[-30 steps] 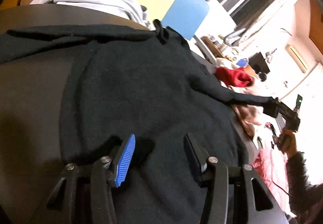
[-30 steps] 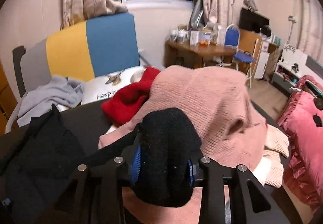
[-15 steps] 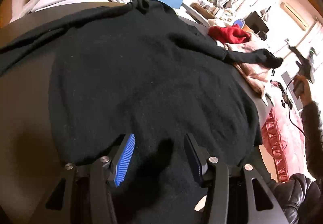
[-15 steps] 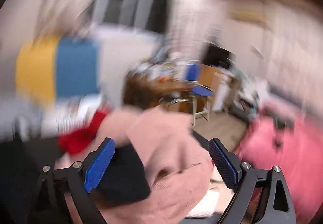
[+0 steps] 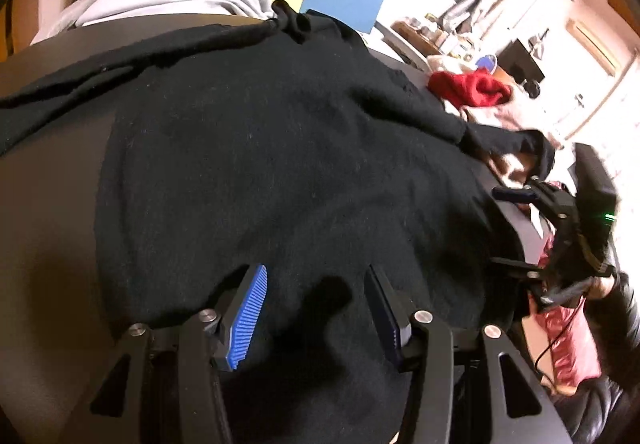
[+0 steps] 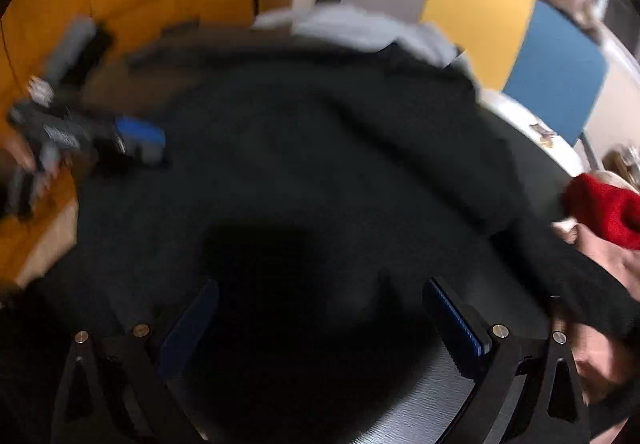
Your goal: Fold clothes
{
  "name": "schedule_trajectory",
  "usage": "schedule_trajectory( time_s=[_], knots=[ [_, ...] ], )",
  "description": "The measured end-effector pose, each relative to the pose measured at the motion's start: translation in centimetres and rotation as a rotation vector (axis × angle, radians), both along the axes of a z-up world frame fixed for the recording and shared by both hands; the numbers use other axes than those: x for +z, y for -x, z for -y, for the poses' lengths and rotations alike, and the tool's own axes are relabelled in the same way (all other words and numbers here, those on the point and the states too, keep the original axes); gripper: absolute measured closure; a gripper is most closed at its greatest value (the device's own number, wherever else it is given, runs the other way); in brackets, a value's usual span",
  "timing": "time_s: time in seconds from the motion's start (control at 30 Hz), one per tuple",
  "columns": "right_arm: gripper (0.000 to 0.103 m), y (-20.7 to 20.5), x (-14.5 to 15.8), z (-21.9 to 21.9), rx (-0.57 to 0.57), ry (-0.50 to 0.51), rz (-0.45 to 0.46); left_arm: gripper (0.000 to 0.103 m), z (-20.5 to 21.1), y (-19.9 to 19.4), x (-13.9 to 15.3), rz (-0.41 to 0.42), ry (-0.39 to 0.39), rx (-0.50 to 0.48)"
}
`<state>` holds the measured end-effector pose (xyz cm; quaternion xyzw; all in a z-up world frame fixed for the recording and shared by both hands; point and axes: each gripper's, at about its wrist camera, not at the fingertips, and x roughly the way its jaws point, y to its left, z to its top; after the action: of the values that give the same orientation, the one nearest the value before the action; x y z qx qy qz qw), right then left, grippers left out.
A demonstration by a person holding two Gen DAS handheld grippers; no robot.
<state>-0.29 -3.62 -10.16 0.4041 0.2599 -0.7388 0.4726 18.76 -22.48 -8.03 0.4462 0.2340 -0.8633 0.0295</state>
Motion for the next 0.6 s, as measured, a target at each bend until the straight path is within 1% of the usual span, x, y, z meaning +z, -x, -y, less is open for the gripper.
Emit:
schedule_trajectory(
  time_s=[0.07,0.1,0.13,0.17,0.2,0.27,0.37,0.4,0.43,0.47,0.5,0.53,0.6],
  knots=[
    [0.0,-0.5,-2.3,0.9,0.005,-0.058,0.044,0.052,-0.2,-1.0,-0.2,-0.003,-0.008,-0.011],
    [0.0,-0.8,-3.0,0.6,-0.001,-0.074,0.062,0.052,-0.2,-1.6,-0.3,-0.007,-0.025,-0.011],
    [0.0,-1.0,-3.0,-0.6,-0.02,-0.072,0.075,0.052,-0.2,-2.2,-0.4,-0.013,-0.054,-0.01],
    [0.0,-1.5,-3.0,-1.7,-0.028,-0.081,0.076,0.052,-0.3,-2.6,-0.5,-0.016,-0.079,-0.014],
    [0.0,-2.2,-3.1,-2.6,-0.024,-0.103,0.066,0.052,-0.5,-2.9,-0.6,-0.016,-0.089,-0.018],
    [0.0,-4.1,-3.4,-3.9,-0.01,-0.176,0.034,0.052,-1.0,-3.2,-0.5,-0.006,-0.075,-0.028],
    [0.0,-6.1,-3.8,-4.4,0.025,-0.268,-0.011,0.052,-1.9,-2.9,-0.1,0.028,-0.069,-0.057],
    [0.0,-6.4,-3.8,-4.3,0.032,-0.284,-0.004,0.052,-2.0,-2.7,0.2,0.032,-0.074,-0.062],
    [0.0,-6.3,-3.5,-4.1,0.035,-0.29,0.024,0.052,-1.9,-2.5,0.5,0.027,-0.08,-0.06],
    [0.0,-5.7,-2.8,-3.9,0.029,-0.271,0.076,0.052,-1.8,-2.3,0.8,0.022,-0.086,-0.059],
    [0.0,-4.9,-1.8,-3.8,0.016,-0.23,0.14,0.051,-1.4,-2.1,1.2,0.005,-0.093,-0.05],
    [0.0,-4.0,-0.7,-3.5,0.002,-0.184,0.172,0.051,-0.7,-1.8,1.7,-0.026,-0.1,-0.035],
    [0.0,-2.2,1.7,-3.0,-0.03,-0.081,0.15,0.051,0.9,-0.7,2.2,-0.063,-0.103,0.01]
  ],
)
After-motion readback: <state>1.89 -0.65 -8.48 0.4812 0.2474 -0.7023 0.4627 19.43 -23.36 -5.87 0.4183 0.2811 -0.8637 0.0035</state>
